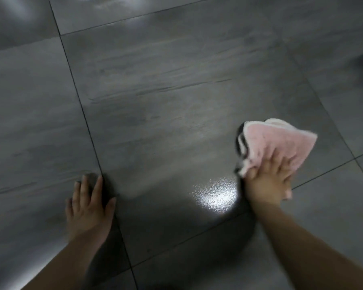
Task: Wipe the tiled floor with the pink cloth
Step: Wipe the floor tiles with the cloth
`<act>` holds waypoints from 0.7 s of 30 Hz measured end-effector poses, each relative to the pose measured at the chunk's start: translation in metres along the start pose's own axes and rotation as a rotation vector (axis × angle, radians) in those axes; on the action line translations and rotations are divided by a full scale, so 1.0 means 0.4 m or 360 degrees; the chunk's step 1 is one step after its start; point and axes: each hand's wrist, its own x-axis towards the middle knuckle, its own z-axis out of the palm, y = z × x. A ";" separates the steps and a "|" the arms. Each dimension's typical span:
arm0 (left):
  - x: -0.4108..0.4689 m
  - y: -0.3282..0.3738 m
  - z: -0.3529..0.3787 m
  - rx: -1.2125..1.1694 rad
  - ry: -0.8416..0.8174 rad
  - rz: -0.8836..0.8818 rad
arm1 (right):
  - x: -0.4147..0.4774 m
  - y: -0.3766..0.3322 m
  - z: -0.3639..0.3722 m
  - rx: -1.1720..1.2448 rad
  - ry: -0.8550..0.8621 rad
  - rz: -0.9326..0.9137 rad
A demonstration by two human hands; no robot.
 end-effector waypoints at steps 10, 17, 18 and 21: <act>0.056 0.108 0.017 -0.0004 0.0136 0.0297 | 0.016 -0.014 0.062 -0.0298 0.0125 -0.1339; 0.149 0.194 0.062 -0.0118 0.0131 0.0064 | 0.153 0.106 -0.061 0.0180 0.0213 0.0509; 0.151 0.198 0.068 -0.0093 0.0155 0.0048 | 0.151 0.036 -0.041 0.0156 0.0240 0.0556; 0.155 0.193 0.067 -0.0063 0.0136 0.0054 | 0.112 -0.200 0.061 0.0097 0.0301 0.0001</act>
